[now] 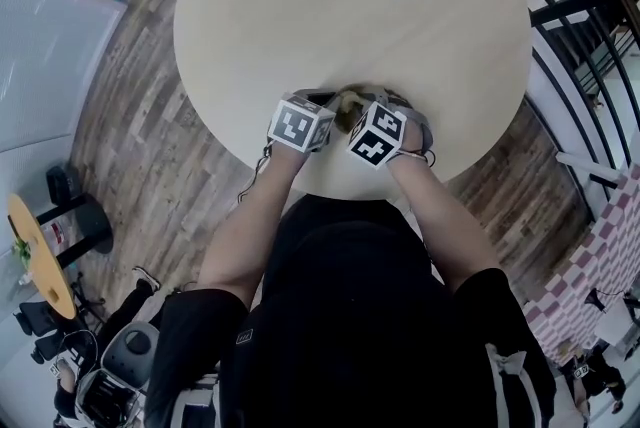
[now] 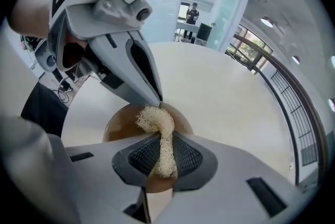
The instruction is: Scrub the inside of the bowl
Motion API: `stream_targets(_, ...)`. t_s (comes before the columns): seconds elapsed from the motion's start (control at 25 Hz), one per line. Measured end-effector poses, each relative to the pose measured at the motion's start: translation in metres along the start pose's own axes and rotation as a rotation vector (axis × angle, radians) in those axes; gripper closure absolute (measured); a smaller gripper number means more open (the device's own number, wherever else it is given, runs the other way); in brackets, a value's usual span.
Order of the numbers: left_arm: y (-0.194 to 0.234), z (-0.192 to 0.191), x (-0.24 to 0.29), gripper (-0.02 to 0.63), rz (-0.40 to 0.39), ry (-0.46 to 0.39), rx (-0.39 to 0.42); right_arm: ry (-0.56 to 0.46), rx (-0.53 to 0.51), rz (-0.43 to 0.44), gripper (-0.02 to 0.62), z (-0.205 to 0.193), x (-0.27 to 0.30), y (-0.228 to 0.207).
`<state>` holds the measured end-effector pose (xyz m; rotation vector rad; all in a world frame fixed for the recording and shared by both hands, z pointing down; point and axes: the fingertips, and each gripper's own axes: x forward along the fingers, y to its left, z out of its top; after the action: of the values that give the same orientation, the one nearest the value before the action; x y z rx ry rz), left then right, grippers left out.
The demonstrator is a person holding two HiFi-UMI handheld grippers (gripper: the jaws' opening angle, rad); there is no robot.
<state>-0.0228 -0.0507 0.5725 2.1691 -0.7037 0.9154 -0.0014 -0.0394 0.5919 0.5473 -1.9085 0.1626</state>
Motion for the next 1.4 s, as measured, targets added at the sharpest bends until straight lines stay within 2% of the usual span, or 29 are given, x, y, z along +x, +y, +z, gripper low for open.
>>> stream_targets(0.2, 0.000, -0.004, 0.002, 0.583, 0.029, -0.040, -0.037, -0.069, 0.192, 0.008, 0.523, -0.002, -0.009, -0.017)
stream_targets(0.32, -0.005, -0.005, 0.004, 0.574, 0.034, -0.057, -0.058, -0.098, 0.265, 0.016, 0.523, -0.003, -0.013, -0.026)
stream_targets(0.48, 0.002, -0.004, 0.003, 0.574, 0.060, -0.083, -0.102, -0.208, 0.363, 0.009, 0.523, 0.004, -0.025, -0.038)
stream_targets(0.6, 0.009, -0.007, 0.007, 0.574, 0.073, -0.089, -0.148, -0.253, 0.311, 0.015, 0.523, 0.008, -0.040, -0.034)
stream_targets(0.76, 0.006, -0.009, 0.007, 0.578, 0.077, -0.082, -0.165, -0.132, 0.159, 0.105, 0.523, -0.003, -0.025, -0.009)
stream_targets(0.96, -0.002, -0.009, 0.006, 0.575, 0.082, -0.084, -0.167, -0.088, 0.152, 0.077, 0.523, -0.006, -0.005, -0.014)
stream_targets(1.12, -0.002, -0.012, 0.003, 0.569, 0.096, -0.089, -0.159, -0.143, 0.266, 0.037, 0.523, 0.001, -0.006, -0.027)
stream_targets(1.28, -0.001, -0.008, 0.004, 0.552, 0.114, -0.099, -0.154, -0.234, 0.444, -0.003, 0.523, 0.000, -0.013, -0.049)
stream_targets(1.4, 0.001, -0.009, 0.007, 0.549, 0.125, -0.109, -0.183, -0.313, 0.563, 0.008, 0.523, -0.002, -0.022, -0.061)
